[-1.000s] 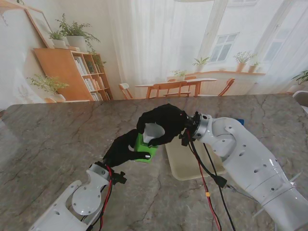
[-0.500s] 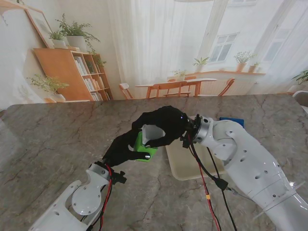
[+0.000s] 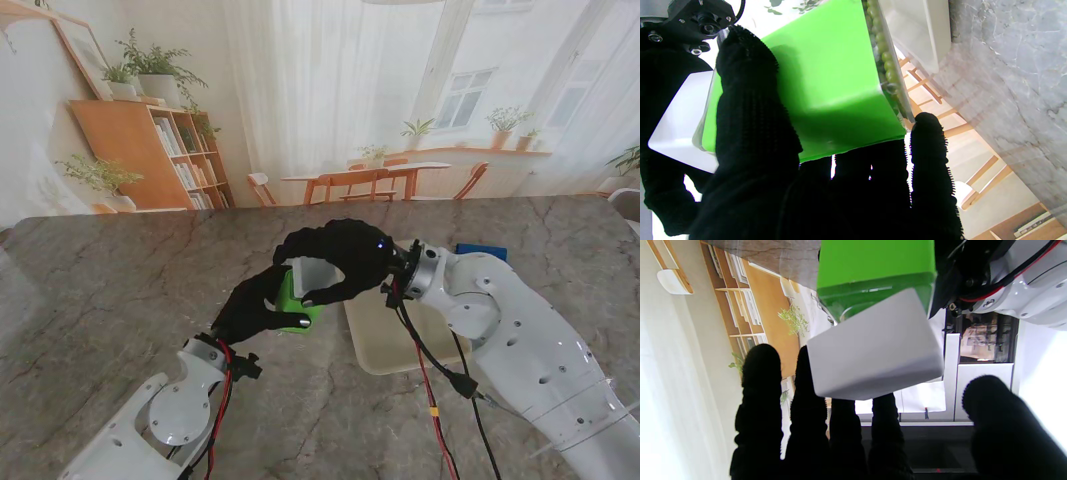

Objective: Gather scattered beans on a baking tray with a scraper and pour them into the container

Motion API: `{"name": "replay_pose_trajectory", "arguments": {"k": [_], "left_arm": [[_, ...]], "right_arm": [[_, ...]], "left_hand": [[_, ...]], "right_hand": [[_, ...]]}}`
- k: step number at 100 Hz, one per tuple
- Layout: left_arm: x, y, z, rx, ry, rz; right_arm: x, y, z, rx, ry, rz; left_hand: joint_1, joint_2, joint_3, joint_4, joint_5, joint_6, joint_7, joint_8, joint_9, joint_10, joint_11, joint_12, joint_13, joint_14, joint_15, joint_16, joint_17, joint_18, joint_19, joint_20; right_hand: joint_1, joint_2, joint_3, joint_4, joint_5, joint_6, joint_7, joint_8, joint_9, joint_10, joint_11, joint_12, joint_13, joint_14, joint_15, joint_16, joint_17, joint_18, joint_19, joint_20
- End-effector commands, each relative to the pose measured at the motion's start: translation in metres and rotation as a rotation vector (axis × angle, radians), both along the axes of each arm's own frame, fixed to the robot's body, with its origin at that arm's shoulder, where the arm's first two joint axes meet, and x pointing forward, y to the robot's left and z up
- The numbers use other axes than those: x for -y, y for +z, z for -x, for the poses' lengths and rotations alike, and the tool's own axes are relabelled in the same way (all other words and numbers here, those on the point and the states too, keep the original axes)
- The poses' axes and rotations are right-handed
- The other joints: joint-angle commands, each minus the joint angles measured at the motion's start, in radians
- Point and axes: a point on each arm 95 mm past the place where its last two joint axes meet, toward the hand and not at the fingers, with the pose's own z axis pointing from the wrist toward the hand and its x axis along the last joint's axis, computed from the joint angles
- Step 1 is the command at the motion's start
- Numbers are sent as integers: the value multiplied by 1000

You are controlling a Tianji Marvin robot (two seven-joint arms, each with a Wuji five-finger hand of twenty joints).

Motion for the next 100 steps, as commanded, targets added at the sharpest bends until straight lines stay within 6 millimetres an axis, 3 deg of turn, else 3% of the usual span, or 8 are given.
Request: {"name": "replay_pose_trajectory", "arguments": {"k": [1,13,28,48,66,82,100], "left_arm": [[2,2,-1,-5,15,23],[1,1,-2,-14,30,39],[0,1,-2,-21,40,59],[-3,1,-1,-33,47,81],[-5,2,-1,-32,55,89],[-6,2,-1,-30,62,91],[-5,2,0,-29,62,99]], "right_arm": [[0,-1,3,-12,-4,5],[0,3,5,-13,-23,2],[1,14,2,-7,-69,4],[13,39,-4,21,-147,2],[27,46,0,48,-163,16],[28,32,10,96,-126,71],[20,18,15,152,-118,140]], "left_hand": [[243,185,185,88,87,-186,171,51,129,-184,152,51,23,-39,31,8,0,-9,2,30],[244,187,186,88,86,-185,171,51,128,-184,152,52,22,-39,32,8,-1,-9,3,31],[243,185,185,88,87,-188,172,52,129,-186,152,51,23,-40,33,9,1,-10,5,32],[244,179,184,88,93,-188,173,51,133,-183,153,50,26,-37,34,9,1,-6,5,32],[244,178,186,88,96,-189,172,50,135,-183,153,50,27,-38,35,9,1,-5,4,32],[244,178,186,88,95,-189,171,49,135,-184,153,50,27,-39,34,9,1,-6,4,32],[246,179,187,88,96,-188,171,49,135,-183,153,50,27,-38,35,10,1,-7,3,32]], "right_hand": [[-18,51,-20,38,-55,17,-48,18,-29,21,-52,-26,-37,22,-46,-22,-33,40,-22,25],[-25,82,-36,40,-75,34,-98,5,-43,34,-109,-45,-61,42,-114,-43,-62,59,-47,30],[-24,183,-97,45,-112,66,-173,-28,-98,60,-211,-94,-160,92,-294,-107,-180,92,-148,14],[40,247,-152,54,-124,97,-212,-56,-137,71,-260,-125,-262,99,-400,-150,-348,87,-284,-35],[71,175,-151,61,-128,113,-216,-62,-141,75,-260,-127,-280,89,-406,-154,-381,72,-321,-57],[1,119,-84,53,-148,131,-225,-68,-141,76,-238,-111,-221,73,-330,-111,-319,46,-242,-27],[-17,81,-50,46,-165,145,-235,-71,-141,85,-225,-97,-180,53,-253,-74,-249,14,-175,5]]}}
